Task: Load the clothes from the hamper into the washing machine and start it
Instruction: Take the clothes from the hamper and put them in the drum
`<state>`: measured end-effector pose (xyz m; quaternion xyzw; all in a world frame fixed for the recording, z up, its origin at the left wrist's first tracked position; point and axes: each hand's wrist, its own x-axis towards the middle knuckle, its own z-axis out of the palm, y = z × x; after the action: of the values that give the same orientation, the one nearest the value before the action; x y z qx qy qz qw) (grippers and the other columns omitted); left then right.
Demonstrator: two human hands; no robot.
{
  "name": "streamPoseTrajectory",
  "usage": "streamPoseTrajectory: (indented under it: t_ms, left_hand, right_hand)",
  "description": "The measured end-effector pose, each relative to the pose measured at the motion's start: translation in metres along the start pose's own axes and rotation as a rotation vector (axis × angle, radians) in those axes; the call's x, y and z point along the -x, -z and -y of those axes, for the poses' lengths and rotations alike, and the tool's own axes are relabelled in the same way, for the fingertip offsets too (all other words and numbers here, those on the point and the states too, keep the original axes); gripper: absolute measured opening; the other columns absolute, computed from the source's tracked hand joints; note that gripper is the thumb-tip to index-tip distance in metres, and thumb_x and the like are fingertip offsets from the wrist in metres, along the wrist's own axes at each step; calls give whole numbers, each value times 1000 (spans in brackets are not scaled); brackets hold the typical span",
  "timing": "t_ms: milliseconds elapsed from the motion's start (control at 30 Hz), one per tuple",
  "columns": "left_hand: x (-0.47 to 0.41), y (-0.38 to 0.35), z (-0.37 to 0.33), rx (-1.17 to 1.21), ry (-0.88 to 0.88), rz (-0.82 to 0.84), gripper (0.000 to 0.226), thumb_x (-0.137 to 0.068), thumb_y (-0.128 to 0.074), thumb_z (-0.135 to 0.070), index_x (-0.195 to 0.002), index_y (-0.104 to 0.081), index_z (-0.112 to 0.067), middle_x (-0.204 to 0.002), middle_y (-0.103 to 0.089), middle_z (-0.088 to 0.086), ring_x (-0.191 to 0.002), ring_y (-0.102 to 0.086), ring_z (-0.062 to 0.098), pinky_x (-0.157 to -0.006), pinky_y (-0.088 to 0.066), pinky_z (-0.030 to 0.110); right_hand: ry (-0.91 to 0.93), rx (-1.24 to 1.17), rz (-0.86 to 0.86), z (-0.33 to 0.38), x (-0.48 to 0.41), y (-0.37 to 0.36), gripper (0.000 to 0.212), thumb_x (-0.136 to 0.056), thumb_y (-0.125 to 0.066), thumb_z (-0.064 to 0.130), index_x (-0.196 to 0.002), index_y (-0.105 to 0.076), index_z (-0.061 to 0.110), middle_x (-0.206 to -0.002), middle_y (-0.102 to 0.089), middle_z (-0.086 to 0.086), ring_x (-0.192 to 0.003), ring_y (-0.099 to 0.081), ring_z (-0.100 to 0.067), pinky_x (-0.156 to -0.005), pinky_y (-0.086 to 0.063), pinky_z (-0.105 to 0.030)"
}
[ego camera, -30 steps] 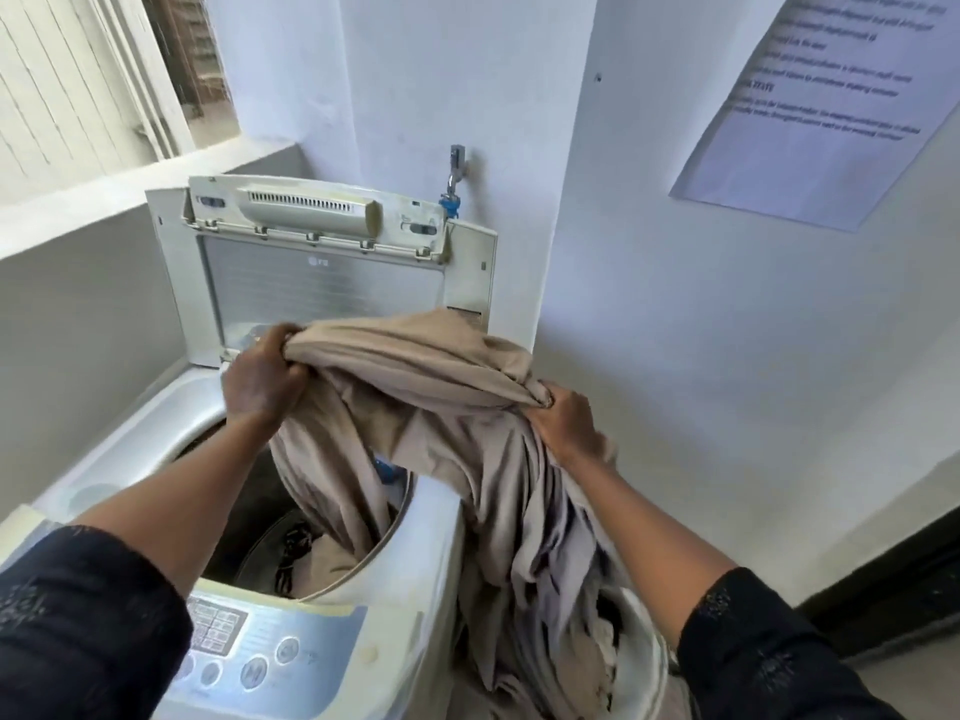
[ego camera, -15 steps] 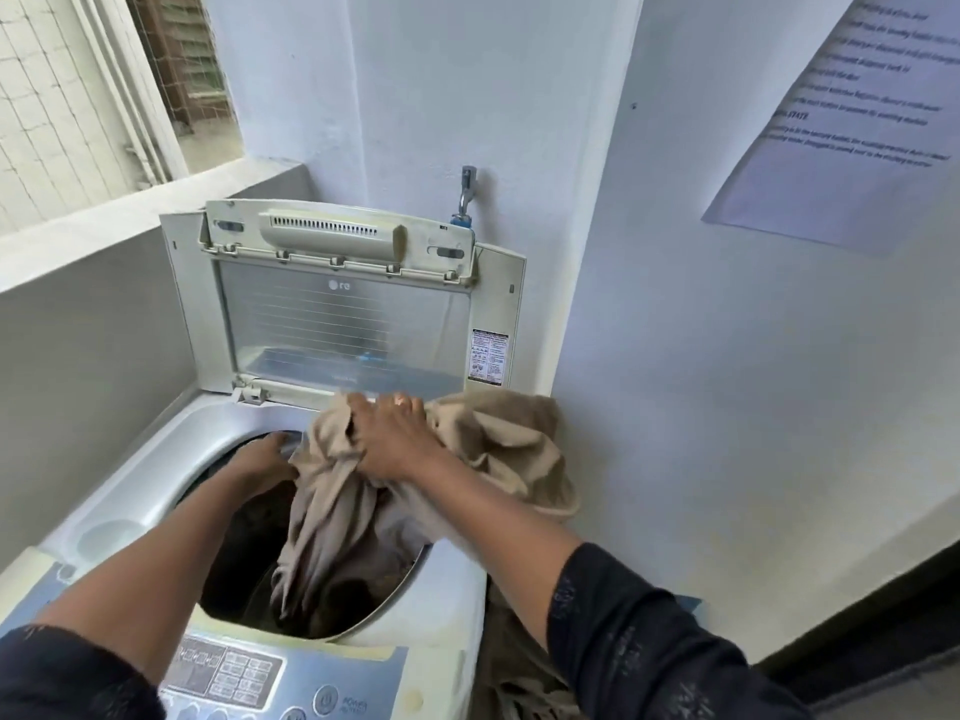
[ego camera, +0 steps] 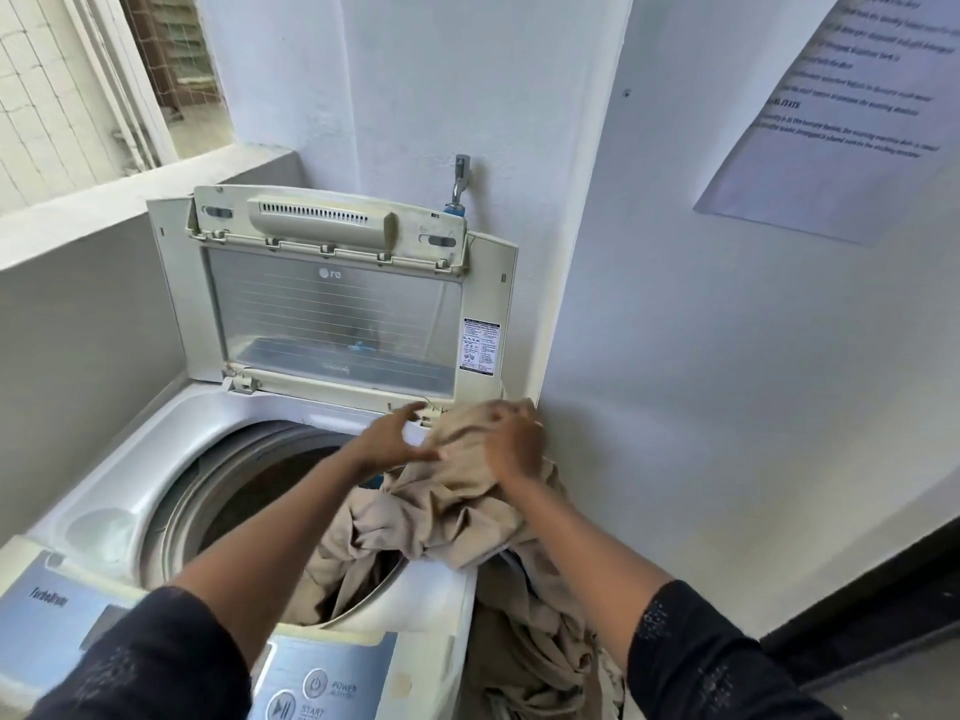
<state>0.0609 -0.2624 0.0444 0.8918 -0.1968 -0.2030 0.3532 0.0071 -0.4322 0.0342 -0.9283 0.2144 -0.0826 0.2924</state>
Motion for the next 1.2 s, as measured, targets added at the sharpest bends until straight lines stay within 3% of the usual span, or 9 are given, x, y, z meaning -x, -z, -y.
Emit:
streamPoseTrajectory:
  t_ms: [167, 267, 367, 467, 600, 767, 1000, 1100, 1200]
  left_hand:
    - [-1, -63, -30, -731, -238, 260, 117, -56, -76, -58, -147, -5, -37, -136, -40, 18, -125, -42, 32, -102, -37, 39]
    - [3, -63, -30, -873, -316, 150, 69, -85, -55, -38, -143, -19, -44, -129, -48, 12, -117, -51, 32, -86, -45, 41]
    - [9, -34, -23, -801, -256, 37, 54, -91, -41, -16, -139, -36, -41, -138, -48, 3, -119, -53, 27, -85, -46, 38]
    - [14, -7, -11, -560, -189, -159, 45, -85, -41, -7, -127, -54, -18, -125, -59, 11, -114, -56, 30, -85, -44, 37]
    - [24, 25, -14, 199, -32, -675, 38, -84, -36, -2, -109, -64, -9, -102, -67, 24, -93, -63, 30, -73, -44, 33]
    - [47, 110, 8, 381, 275, -1160, 29, -94, -38, -9, -117, -53, 3, -121, -56, 30, -113, -51, 42, -90, -36, 43]
    - [84, 121, 86, -104, 285, -762, 35, -82, -39, -3, -110, -60, 0, -112, -59, 36, -103, -56, 46, -85, -44, 45]
    - [80, 96, 108, -167, 340, -500, 27, -80, -46, -1, -101, -60, -11, -107, -64, 24, -86, -61, 35, -68, -54, 35]
    - [68, 65, 129, -474, 489, -77, 38, -90, -52, -20, -127, -52, -15, -134, -53, 12, -119, -52, 26, -94, -43, 23]
  right_hand:
    - [-811, -367, 316, -45, 2, 19, 73, -77, -71, 44, -132, -37, 10, -134, -37, -18, -123, -42, -34, -97, -41, -45]
    - [-887, -761, 591, -53, 16, 15, 30, -88, -62, 34, -103, -51, 10, -90, -55, -12, -83, -56, -25, -64, -48, -36]
    - [-686, -794, 342, -45, 3, 12, 20, -89, -51, 6, -72, -52, 15, -64, -48, -5, -54, -46, -15, -42, -38, -20]
    - [-280, -592, 155, -10, -12, 24, 28, -79, -57, 1, -56, -55, 16, -59, -50, -2, -57, -46, -15, -56, -36, -28]
    - [70, -755, 167, 61, -9, 44, 21, -82, -63, -1, -102, -69, -4, -95, -67, -11, -89, -57, -15, -80, -47, -27]
    - [514, -629, 395, 135, 13, 47, 43, -83, -43, -23, -124, -54, -10, -125, -58, -25, -114, -56, -20, -77, -39, 6]
    - [486, -77, 362, 109, 11, 18, 33, -80, -57, -1, -111, -68, 5, -114, -67, -20, -111, -60, -29, -85, -44, -26]
    - [371, 253, 389, 68, 7, 5, 62, -77, -72, 21, -133, -48, 16, -140, -34, -19, -127, -39, -36, -107, -34, -37]
    - [252, 335, 398, 26, 8, -1, 108, -66, -80, 37, -149, -12, 26, -155, 8, -13, -142, -7, -39, -117, -14, -47]
